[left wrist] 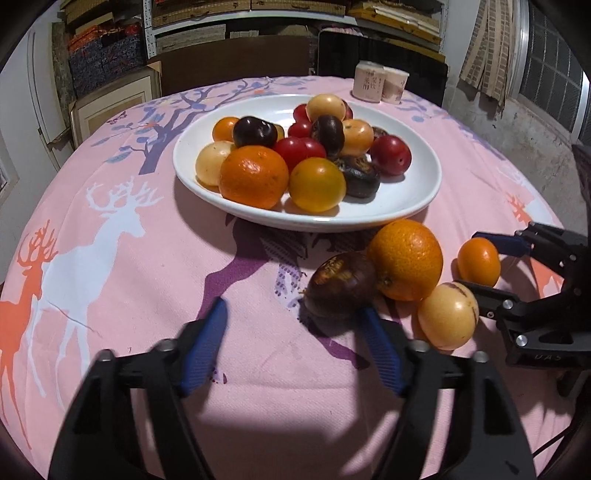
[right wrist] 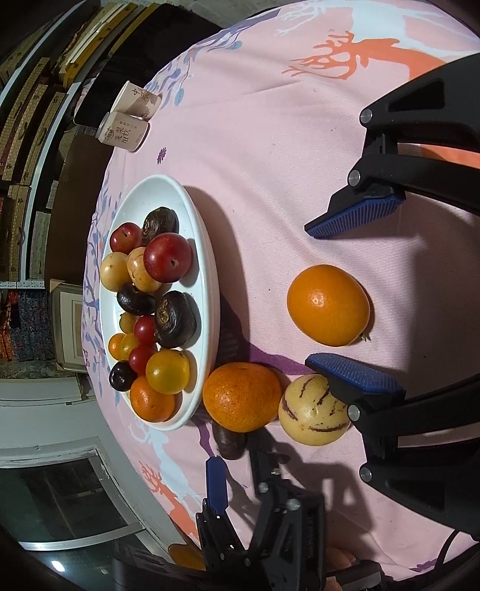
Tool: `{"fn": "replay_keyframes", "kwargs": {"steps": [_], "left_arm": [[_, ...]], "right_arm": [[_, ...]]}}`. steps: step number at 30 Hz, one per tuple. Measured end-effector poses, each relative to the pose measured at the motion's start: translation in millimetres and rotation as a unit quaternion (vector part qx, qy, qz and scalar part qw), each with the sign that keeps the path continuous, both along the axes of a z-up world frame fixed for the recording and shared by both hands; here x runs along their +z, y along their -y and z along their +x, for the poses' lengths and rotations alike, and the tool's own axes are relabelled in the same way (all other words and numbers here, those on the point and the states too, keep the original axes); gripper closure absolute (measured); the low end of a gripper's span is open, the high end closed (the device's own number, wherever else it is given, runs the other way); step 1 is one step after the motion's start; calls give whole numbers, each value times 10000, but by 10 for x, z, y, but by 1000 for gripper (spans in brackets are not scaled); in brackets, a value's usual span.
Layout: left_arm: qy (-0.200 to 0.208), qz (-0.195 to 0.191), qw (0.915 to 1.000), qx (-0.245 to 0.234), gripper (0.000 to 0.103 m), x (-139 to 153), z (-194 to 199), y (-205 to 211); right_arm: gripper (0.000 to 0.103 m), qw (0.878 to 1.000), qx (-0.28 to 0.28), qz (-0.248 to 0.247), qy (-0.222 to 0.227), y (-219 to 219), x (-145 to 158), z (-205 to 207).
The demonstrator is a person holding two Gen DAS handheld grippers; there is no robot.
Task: Organize fruits
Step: 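Grasp another dark plum with the left tool while the right tool grasps an orange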
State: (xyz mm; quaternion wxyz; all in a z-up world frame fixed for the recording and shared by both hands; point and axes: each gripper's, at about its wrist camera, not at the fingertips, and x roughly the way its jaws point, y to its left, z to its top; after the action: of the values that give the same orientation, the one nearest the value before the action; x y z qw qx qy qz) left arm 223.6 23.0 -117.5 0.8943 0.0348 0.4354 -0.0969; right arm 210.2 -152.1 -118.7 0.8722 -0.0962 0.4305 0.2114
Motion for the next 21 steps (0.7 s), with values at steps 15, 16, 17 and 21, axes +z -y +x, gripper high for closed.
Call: {"fn": "replay_keyframes", "kwargs": {"steps": [15, 16, 17, 21], "left_arm": [[492, -317, 9982, -95, 29, 206, -2, 4], [483, -199, 9985, -170, 29, 195, 24, 63], [580, -65, 9981, -201, 27, 185, 36, 117], [544, -218, 9978, -319, 35, 192, 57, 119]], "right_arm": [[48, 9998, 11, 202, -12, 48, 13, -6], [47, 9998, 24, 208, -17, 46, 13, -5], [47, 9998, 29, 212, -17, 44, 11, -5], [58, 9995, 3, 328, 6, 80, 23, -15]]}}
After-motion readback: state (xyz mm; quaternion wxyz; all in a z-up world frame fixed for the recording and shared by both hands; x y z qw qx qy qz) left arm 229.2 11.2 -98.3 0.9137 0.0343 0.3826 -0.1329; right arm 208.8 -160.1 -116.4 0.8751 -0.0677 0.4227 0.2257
